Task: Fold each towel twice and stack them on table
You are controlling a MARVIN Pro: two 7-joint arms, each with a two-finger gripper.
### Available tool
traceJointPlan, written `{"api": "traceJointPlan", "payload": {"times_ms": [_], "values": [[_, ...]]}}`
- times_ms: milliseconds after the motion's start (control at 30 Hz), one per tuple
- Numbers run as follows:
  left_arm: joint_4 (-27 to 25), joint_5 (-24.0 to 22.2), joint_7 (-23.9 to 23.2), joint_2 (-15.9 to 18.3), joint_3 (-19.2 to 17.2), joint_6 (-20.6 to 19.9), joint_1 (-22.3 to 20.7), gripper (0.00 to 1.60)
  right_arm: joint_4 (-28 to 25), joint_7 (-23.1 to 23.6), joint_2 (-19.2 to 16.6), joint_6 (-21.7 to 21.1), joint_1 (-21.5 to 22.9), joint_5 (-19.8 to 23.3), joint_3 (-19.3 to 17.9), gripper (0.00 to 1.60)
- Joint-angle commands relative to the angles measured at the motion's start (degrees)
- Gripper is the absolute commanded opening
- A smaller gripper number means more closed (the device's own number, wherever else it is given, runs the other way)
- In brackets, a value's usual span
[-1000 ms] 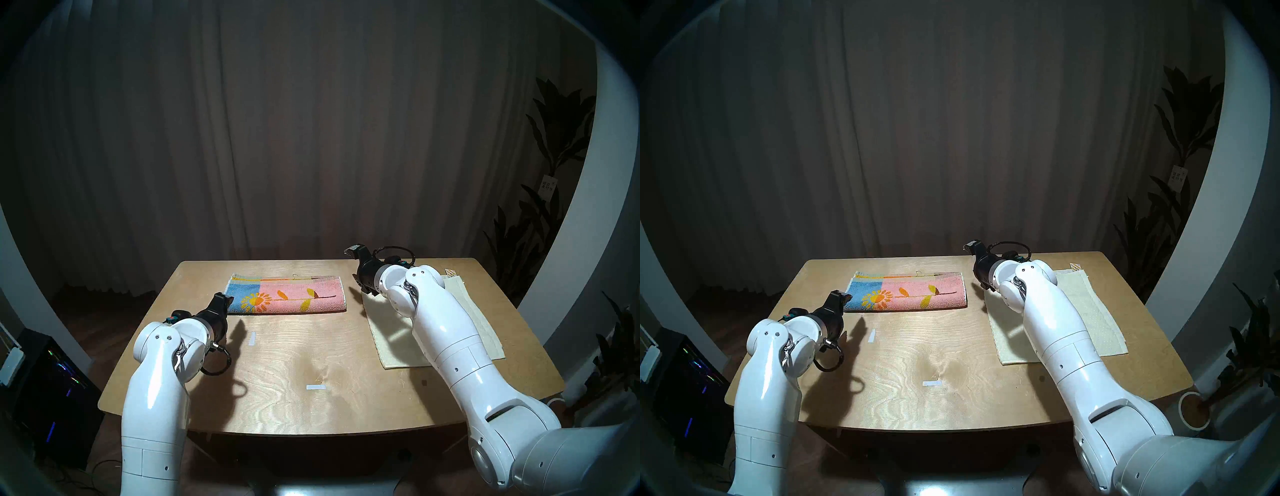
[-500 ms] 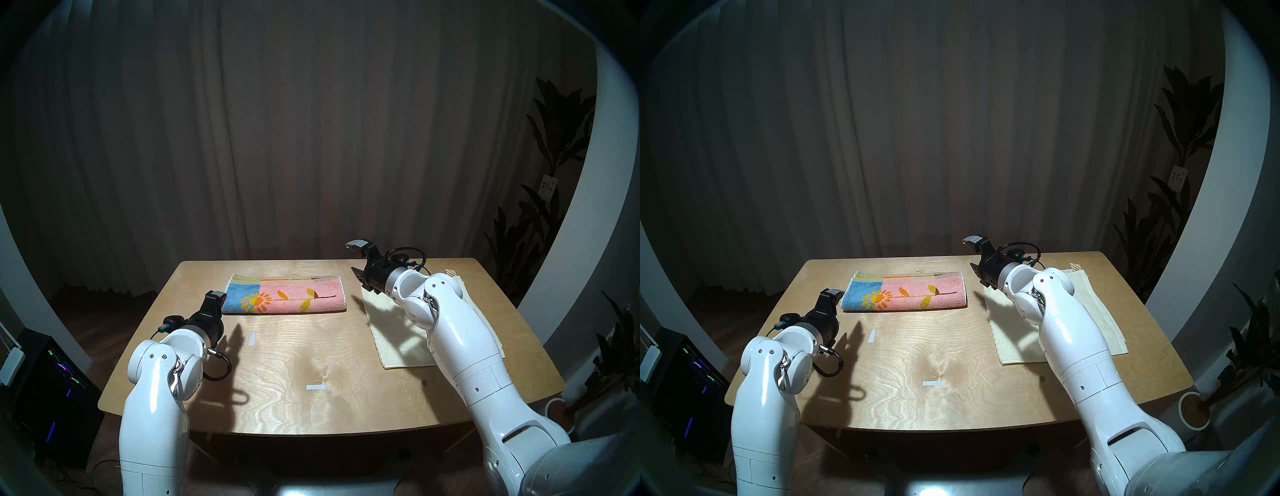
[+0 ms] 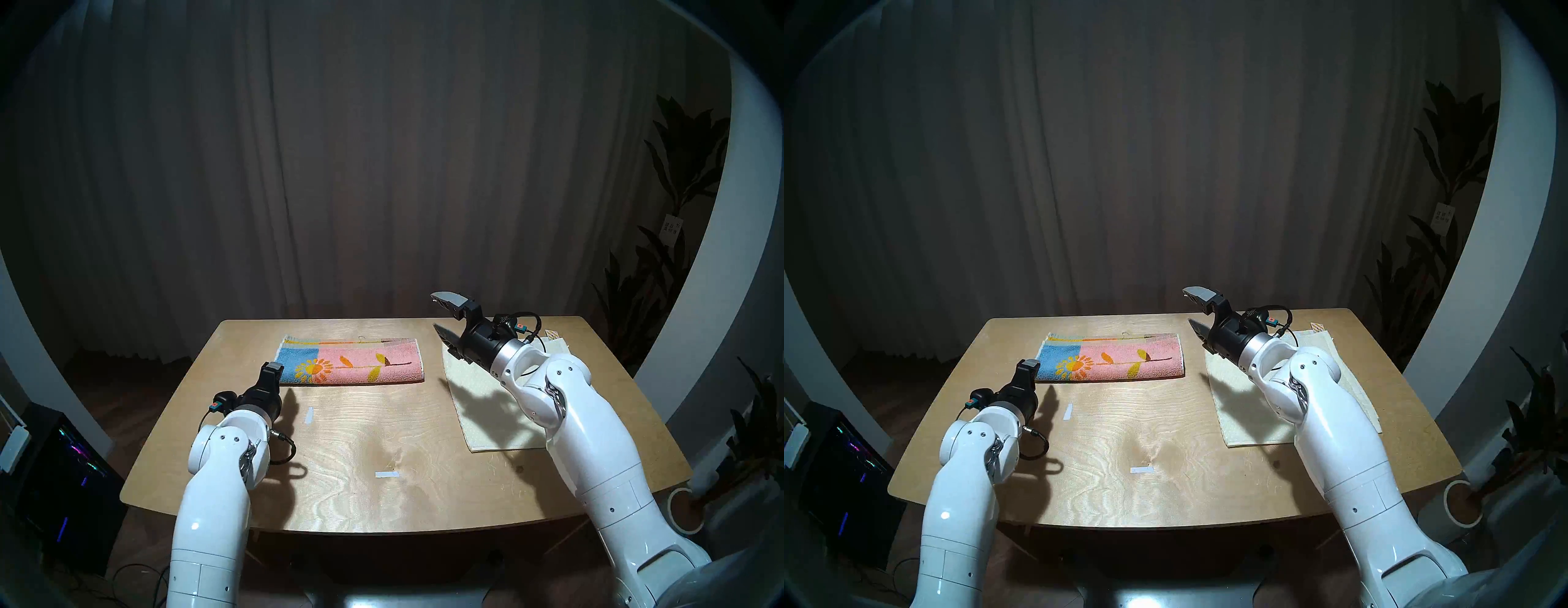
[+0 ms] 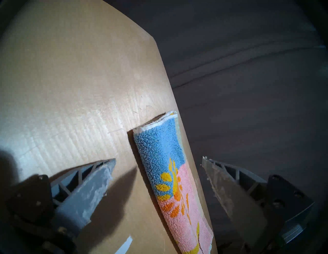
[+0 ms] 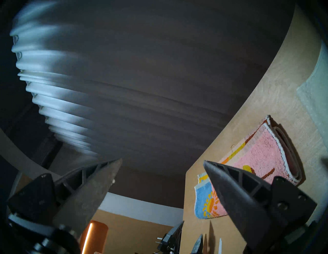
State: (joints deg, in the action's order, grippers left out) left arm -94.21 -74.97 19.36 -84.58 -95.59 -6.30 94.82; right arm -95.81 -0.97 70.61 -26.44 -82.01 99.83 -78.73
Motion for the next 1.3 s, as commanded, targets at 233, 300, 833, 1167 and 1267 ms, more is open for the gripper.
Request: {"api": "traceJointPlan", "payload": {"times_ms": [233,300,833,1167,1267], "values": [[7.5,4.6,-3.4,0.1,1.8,5.8,-7.3,1.6,-4.8,5.5,-0.8,2.9,-4.1,-2.3,-2.3,1.6],[7.9,4.6,-2.9,-0.2,1.8,6.2,-7.3,1.6,-4.7,5.7,-0.7,3.2,-4.0,-2.5,-2.3,1.6],[10.7,4.4,1.8,2.2,3.7,0.3,-11.4,1.6,-4.1,4.3,0.3,4.4,-3.0,-2.9,-2.8,1.6],[15.7,3.9,4.0,2.4,4.2,-1.3,-15.9,1.6,-4.1,3.4,0.6,5.6,-2.8,-2.7,-3.5,1.6],[17.1,4.0,4.0,2.7,4.7,-1.8,-17.2,1.6,-4.2,3.1,0.7,6.0,-2.8,-2.8,-3.7,1.6]]}}
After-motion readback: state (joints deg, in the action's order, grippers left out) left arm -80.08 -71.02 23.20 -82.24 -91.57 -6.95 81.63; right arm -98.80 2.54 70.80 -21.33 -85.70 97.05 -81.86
